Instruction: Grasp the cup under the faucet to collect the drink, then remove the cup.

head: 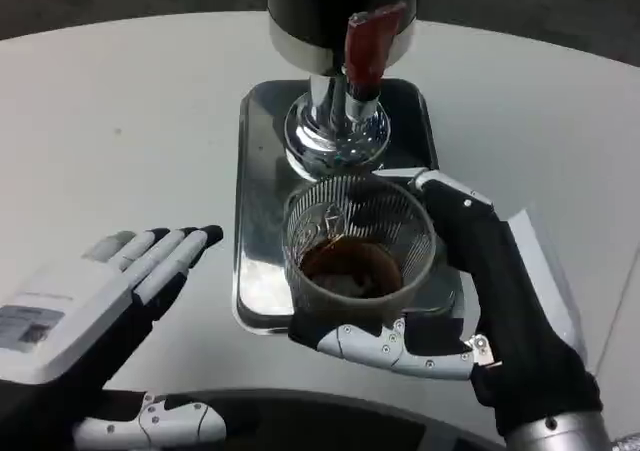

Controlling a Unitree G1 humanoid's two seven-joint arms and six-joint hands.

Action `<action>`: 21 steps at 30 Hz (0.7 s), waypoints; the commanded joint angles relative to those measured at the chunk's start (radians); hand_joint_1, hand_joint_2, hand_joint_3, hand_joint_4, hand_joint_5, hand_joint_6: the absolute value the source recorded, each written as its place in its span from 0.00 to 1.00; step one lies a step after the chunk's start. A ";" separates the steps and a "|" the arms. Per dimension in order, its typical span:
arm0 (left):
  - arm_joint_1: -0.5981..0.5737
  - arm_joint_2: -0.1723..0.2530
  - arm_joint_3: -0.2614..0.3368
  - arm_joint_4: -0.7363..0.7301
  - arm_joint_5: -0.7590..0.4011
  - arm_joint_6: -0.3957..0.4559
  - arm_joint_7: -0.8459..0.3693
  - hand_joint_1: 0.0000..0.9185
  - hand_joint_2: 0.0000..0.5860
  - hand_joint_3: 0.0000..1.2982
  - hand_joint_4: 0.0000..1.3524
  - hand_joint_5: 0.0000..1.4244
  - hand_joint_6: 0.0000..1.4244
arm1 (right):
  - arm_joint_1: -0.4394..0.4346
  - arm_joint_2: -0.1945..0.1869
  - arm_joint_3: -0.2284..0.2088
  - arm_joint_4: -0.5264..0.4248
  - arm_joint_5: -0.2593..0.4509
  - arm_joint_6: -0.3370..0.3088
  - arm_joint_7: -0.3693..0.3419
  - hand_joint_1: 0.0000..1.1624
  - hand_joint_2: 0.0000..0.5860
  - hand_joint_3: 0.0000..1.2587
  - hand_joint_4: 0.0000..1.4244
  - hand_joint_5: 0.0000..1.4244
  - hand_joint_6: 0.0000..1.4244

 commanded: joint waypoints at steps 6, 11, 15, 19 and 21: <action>0.029 -0.016 -0.024 -0.016 0.018 -0.003 0.010 0.00 0.02 0.00 0.00 0.00 0.00 | 0.030 0.005 0.025 -0.072 -0.013 0.002 0.025 0.98 0.16 0.61 0.66 0.68 0.97; 0.047 -0.022 -0.030 -0.044 0.031 -0.006 0.010 0.00 0.02 0.00 0.00 0.00 0.00 | 0.028 -0.002 0.028 -0.097 -0.009 0.004 0.046 0.98 0.17 0.62 0.67 0.69 0.97; 0.062 -0.035 -0.028 -0.065 0.047 -0.003 0.016 0.00 0.01 0.00 0.00 0.00 0.00 | 0.050 -0.010 0.045 -0.123 -0.012 0.001 0.066 0.98 0.17 0.62 0.67 0.69 0.97; 0.083 -0.051 -0.032 -0.079 0.068 -0.001 0.017 0.00 0.00 0.00 0.00 0.00 0.00 | 0.079 -0.021 0.075 -0.148 -0.016 -0.009 0.074 0.98 0.17 0.62 0.67 0.69 0.97; 0.088 -0.055 -0.036 -0.083 0.069 0.001 0.013 0.00 0.00 0.00 0.00 0.00 0.00 | 0.090 -0.023 0.084 -0.159 -0.015 -0.010 0.073 0.98 0.17 0.62 0.67 0.69 0.97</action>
